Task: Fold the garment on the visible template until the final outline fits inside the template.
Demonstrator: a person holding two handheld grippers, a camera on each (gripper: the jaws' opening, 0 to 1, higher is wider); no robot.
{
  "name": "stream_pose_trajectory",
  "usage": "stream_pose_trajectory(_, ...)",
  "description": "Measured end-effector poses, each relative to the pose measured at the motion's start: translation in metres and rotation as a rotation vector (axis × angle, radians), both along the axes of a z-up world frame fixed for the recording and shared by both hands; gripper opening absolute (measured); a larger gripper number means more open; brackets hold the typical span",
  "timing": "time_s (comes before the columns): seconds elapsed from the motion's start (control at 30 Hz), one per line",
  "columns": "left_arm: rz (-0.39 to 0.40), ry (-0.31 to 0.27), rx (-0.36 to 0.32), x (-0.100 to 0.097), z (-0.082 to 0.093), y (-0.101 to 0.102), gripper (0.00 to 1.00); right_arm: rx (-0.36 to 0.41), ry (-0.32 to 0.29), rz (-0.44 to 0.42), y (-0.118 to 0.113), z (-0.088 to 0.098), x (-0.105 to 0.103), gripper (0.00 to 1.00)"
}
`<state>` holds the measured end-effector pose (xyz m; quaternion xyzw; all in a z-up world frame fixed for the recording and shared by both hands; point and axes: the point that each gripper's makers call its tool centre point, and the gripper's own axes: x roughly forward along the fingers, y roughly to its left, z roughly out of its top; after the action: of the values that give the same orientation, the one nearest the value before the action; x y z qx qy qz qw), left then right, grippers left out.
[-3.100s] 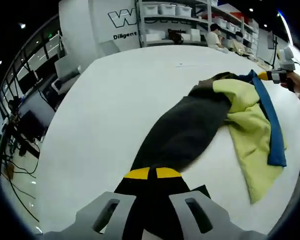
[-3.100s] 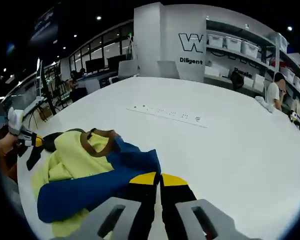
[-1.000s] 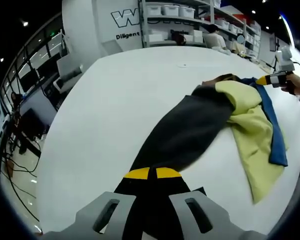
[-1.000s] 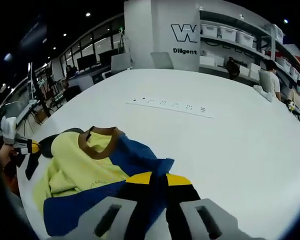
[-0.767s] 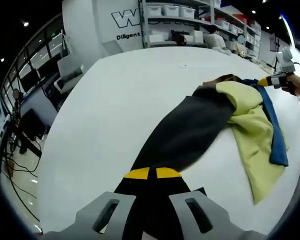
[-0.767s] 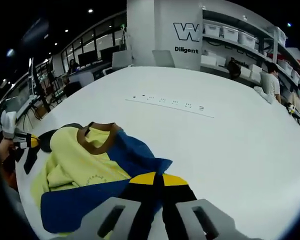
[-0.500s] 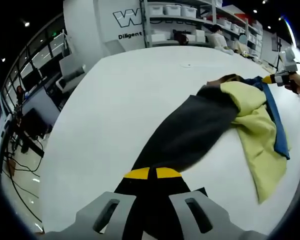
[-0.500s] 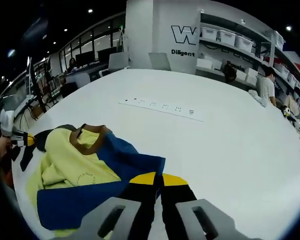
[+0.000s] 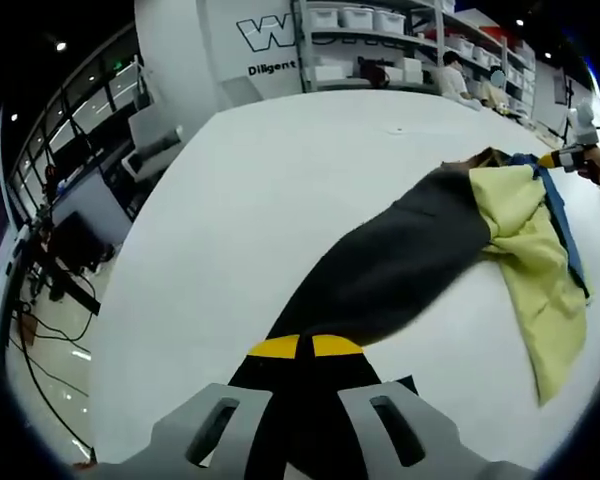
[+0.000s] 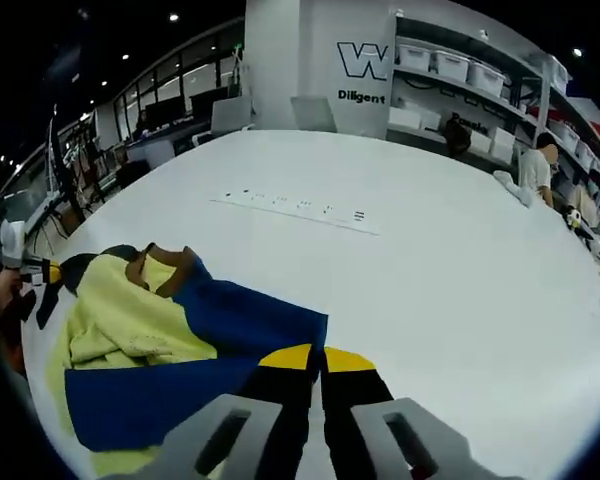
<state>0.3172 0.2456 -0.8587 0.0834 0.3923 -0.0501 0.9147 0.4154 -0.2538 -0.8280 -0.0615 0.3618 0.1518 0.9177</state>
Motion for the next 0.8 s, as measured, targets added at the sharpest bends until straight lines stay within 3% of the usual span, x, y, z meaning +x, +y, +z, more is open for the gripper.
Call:
stream_pose_trajectory(0.5,0.026,0.003,-0.010,0.019,0.000,0.012,0.00,0.011,0.064,-0.018,-0.004,-0.023,0.006,0.00)
stream_pose_trajectory(0.8,0.027,0.002,-0.007,0.021,0.000,0.011,0.00,0.009,0.073,-0.044,-0.003,-0.027,0.007,0.00)
